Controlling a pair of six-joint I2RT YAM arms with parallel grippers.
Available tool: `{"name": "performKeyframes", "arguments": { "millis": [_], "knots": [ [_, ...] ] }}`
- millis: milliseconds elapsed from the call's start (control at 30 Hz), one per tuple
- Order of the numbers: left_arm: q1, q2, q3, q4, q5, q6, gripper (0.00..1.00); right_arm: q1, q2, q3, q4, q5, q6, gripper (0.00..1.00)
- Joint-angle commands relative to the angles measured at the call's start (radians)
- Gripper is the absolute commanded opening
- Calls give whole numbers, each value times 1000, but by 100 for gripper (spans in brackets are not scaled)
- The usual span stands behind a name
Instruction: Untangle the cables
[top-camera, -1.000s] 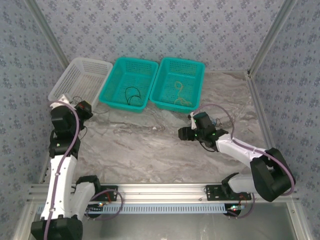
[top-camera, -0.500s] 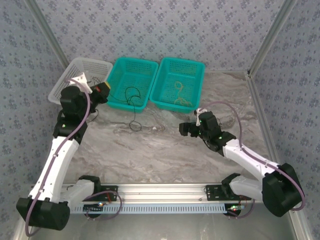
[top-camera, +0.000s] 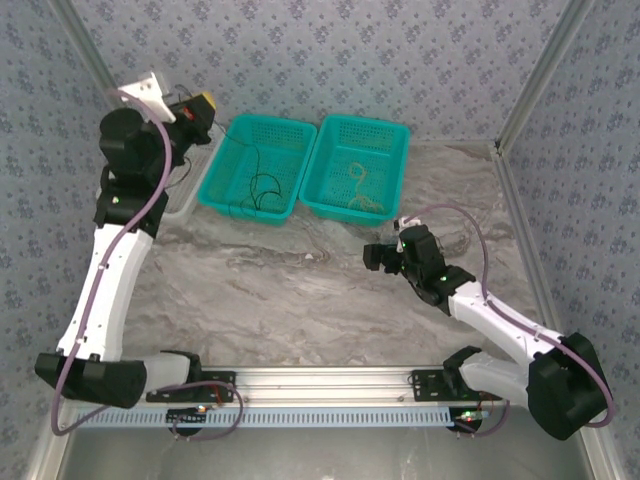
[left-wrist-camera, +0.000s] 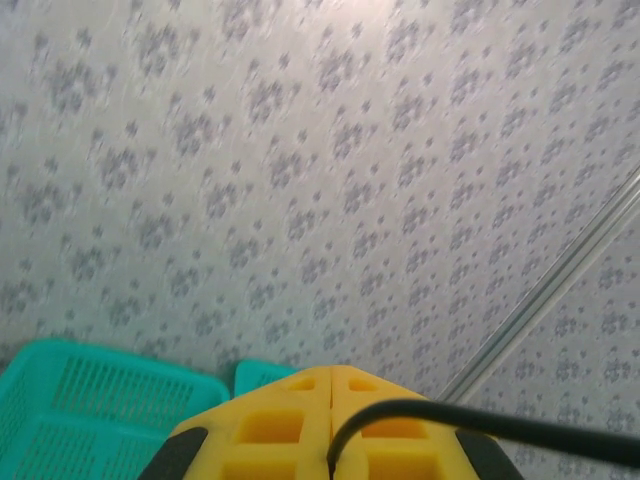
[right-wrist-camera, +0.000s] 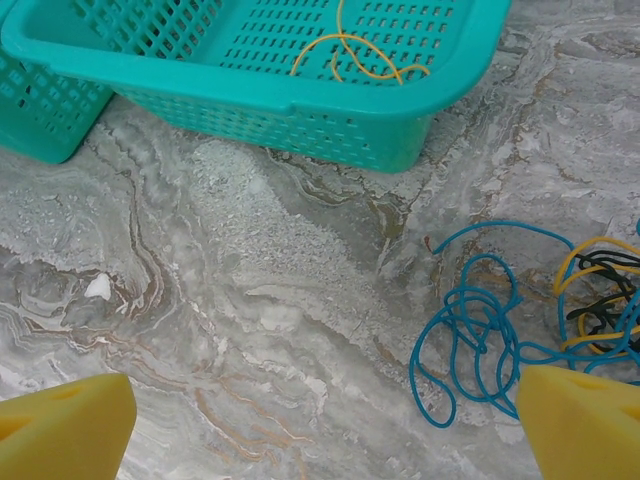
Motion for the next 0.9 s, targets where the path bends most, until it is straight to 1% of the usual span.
{"name": "performKeyframes", "arguments": {
  "millis": [0, 233, 300, 400, 500, 600, 633, 700, 733, 767, 800, 833, 867],
  "knots": [
    [-2, 52, 126, -9, 41, 61, 0, -5, -12, -11, -7, 25, 13, 100],
    [-1, 245, 370, -62, 49, 128, 0, -6, -16, -19, -13, 27, 18, 100],
    [-2, 309, 456, -98, 53, 167, 0, -6, -21, -22, -18, 29, 18, 100],
    [0, 410, 589, -168, 29, 231, 0, -6, -35, -22, -36, 33, 18, 100],
    [2, 527, 754, -268, 9, 264, 0, -6, -57, -27, -55, 46, 19, 100],
    [3, 676, 982, -420, 19, 275, 0, -6, -83, -43, -61, 59, 21, 100],
    [3, 741, 1092, -493, 26, 277, 0, -5, -92, -48, -62, 62, 25, 100],
    [3, 897, 1369, -661, 30, 278, 0, -7, -105, -57, -66, 67, 29, 100],
    [2, 1006, 1578, -753, 27, 276, 0, -8, -113, -60, -70, 69, 31, 100],
    [9, 1036, 1563, -729, 57, 261, 0, -7, -119, -62, -75, 72, 33, 100],
    [14, 1028, 1521, -709, 64, 241, 0, -7, -124, -64, -78, 75, 35, 100],
    [13, 1050, 1547, -720, 56, 241, 0, -9, -129, -64, -83, 77, 35, 100],
    [10, 1098, 1623, -753, 53, 247, 0, -9, -135, -65, -88, 80, 37, 100]
  ]
}}
